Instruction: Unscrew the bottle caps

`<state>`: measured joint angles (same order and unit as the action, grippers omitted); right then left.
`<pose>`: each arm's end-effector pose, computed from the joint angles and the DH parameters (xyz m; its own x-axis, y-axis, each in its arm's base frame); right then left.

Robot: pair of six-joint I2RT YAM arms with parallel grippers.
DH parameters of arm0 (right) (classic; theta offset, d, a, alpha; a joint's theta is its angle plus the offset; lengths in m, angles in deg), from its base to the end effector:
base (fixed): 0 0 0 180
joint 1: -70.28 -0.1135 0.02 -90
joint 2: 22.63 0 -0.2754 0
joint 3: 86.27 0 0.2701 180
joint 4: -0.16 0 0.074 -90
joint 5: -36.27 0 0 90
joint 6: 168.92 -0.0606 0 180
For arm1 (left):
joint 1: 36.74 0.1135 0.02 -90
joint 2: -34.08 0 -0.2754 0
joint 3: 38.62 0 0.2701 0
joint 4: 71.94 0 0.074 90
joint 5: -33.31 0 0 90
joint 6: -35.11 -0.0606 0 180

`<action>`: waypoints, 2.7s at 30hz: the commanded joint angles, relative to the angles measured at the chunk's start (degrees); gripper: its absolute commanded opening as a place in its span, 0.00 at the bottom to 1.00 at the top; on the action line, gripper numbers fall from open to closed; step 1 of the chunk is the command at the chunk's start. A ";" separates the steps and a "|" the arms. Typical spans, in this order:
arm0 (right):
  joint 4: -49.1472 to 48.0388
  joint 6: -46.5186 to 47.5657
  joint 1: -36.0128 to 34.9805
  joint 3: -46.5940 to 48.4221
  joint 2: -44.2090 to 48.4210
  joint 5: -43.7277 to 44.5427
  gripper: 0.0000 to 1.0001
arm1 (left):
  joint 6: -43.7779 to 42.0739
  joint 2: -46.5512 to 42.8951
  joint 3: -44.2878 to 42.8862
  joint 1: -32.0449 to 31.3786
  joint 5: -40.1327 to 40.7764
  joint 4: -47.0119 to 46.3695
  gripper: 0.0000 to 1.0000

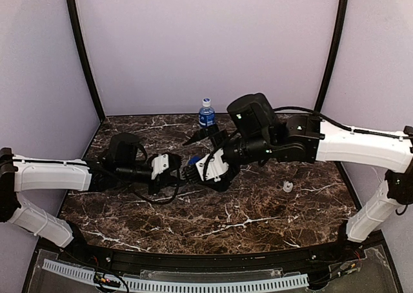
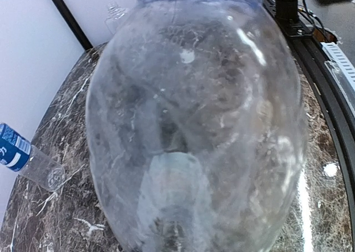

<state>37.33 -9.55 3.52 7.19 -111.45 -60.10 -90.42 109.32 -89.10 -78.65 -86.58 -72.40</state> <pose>0.1504 0.3672 0.3385 0.8144 -0.4607 -0.3529 -0.5333 -0.3545 -0.7680 0.2109 -0.2298 0.2146 0.2837 0.4223 -0.8609 0.9243 0.1184 0.3628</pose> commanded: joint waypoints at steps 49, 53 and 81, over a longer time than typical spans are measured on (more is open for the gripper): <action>12.97 -24.49 2.88 7.68 -1.16 -11.63 0.00 | 0.12 -1.03 0.80 -0.10 -1.80 0.32 0.14; 13.37 -7.51 0.95 3.86 1.85 -7.03 0.00 | -4.08 -1.24 0.60 -0.10 -5.42 4.62 0.14; -0.88 17.97 -3.44 -3.26 4.57 12.03 0.55 | -7.75 -0.69 -0.23 -0.07 -8.07 8.76 0.12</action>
<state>43.84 8.11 -0.24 5.33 -110.49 -51.80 -99.25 109.10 -89.41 -79.00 -90.84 -66.20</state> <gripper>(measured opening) 0.374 0.159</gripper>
